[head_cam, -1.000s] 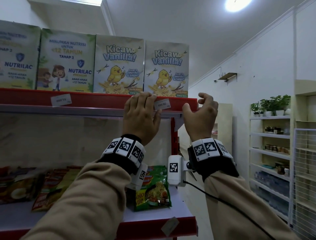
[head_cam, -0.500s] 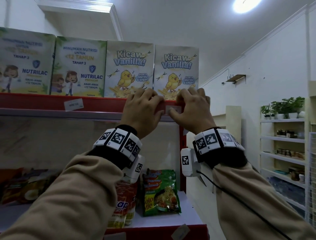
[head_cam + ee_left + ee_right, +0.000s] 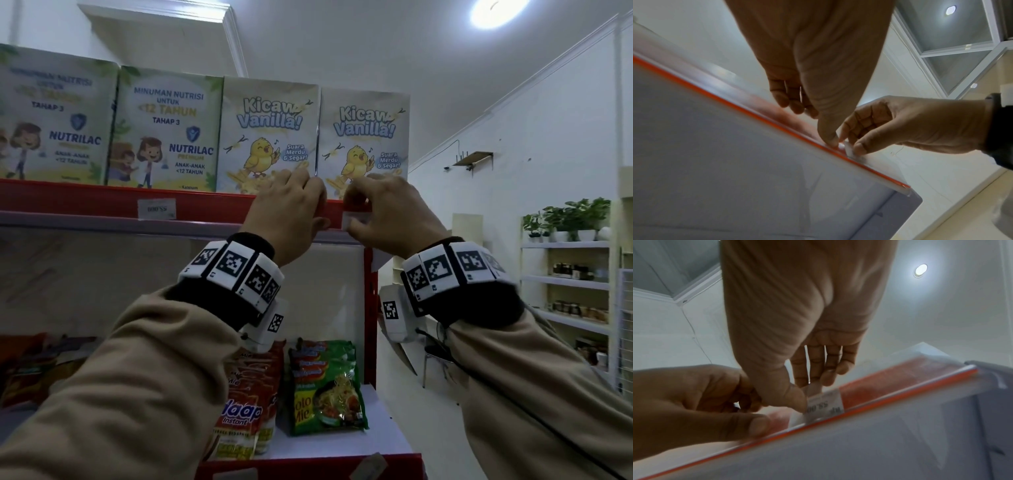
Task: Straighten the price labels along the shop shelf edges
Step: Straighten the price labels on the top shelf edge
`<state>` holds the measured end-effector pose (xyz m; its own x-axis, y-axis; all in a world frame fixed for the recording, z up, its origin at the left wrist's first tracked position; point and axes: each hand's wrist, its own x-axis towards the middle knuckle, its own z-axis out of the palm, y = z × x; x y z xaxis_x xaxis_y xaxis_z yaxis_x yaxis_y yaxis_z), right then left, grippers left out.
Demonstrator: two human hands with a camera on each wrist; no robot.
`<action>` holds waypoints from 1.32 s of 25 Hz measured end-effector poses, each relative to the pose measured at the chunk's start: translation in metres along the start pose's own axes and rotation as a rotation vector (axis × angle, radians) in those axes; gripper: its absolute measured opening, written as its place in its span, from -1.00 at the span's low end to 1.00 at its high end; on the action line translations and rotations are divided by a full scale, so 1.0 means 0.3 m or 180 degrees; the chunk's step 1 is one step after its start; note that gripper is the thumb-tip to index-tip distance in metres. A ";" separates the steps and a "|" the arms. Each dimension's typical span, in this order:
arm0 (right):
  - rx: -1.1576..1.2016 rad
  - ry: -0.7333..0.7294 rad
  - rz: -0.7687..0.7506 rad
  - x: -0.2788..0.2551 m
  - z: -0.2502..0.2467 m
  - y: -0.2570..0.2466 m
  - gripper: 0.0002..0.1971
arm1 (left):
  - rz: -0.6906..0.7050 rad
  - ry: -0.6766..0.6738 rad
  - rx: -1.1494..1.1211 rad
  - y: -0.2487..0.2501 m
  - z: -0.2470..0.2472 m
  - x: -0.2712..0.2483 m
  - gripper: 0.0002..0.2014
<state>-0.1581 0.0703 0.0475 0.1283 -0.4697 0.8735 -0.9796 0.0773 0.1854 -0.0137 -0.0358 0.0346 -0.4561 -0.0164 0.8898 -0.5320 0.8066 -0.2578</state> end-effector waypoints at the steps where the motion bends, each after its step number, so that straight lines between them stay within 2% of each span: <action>1: -0.0055 -0.0093 0.0038 0.003 0.000 -0.006 -0.75 | 0.0016 0.0011 -0.0045 -0.004 -0.003 -0.002 -0.68; 6: -0.0207 -0.0241 0.0179 0.008 -0.007 -0.037 -0.81 | -0.0017 0.0066 0.0041 -0.027 -0.027 -0.008 -0.59; 12: 0.0031 -0.0404 0.0403 0.024 -0.027 -0.044 -0.96 | -0.0074 0.0309 -0.0145 -0.024 -0.008 -0.025 -0.62; 14: 0.0475 -0.0325 0.0573 0.036 -0.043 -0.038 -0.97 | -0.0083 0.0346 -0.0316 -0.033 -0.002 -0.030 -0.64; 17: 0.1194 0.0343 0.0727 0.042 -0.062 -0.033 -0.92 | -0.0174 0.0453 -0.0776 -0.051 0.002 -0.031 -0.74; 19: 0.1887 0.0619 0.0859 0.037 -0.050 -0.050 -0.84 | -0.0282 0.0538 -0.1121 -0.057 0.002 -0.030 -0.71; 21: 0.2402 0.0540 0.1002 0.032 -0.019 -0.080 -0.76 | -0.0328 0.0598 -0.1353 -0.059 -0.001 -0.029 -0.66; 23: 0.2544 0.0399 0.1047 0.028 0.013 -0.109 -0.74 | -0.0326 0.0617 -0.1493 -0.061 -0.006 -0.028 -0.67; 25: 0.2509 0.0429 0.0968 0.026 0.032 -0.133 -0.79 | -0.0323 0.0649 -0.1544 -0.063 -0.006 -0.028 -0.75; 27: 0.2142 0.0505 0.0817 0.028 0.035 -0.141 -0.86 | -0.0305 0.0653 -0.1475 -0.069 -0.003 -0.030 -0.83; 30: 0.1463 0.0464 0.0592 0.035 0.020 -0.132 -0.88 | -0.0194 0.0581 -0.1263 -0.075 -0.010 -0.034 -0.82; 33: 0.1355 0.0632 0.0585 0.053 0.009 -0.117 -0.87 | -0.0094 0.0469 -0.0805 -0.084 -0.030 -0.036 -0.81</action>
<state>-0.1222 0.0578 0.0537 -0.0657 -0.3023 0.9509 -0.9596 -0.2420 -0.1433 0.0111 -0.0508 0.0350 -0.3246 0.0290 0.9454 -0.3404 0.9290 -0.1454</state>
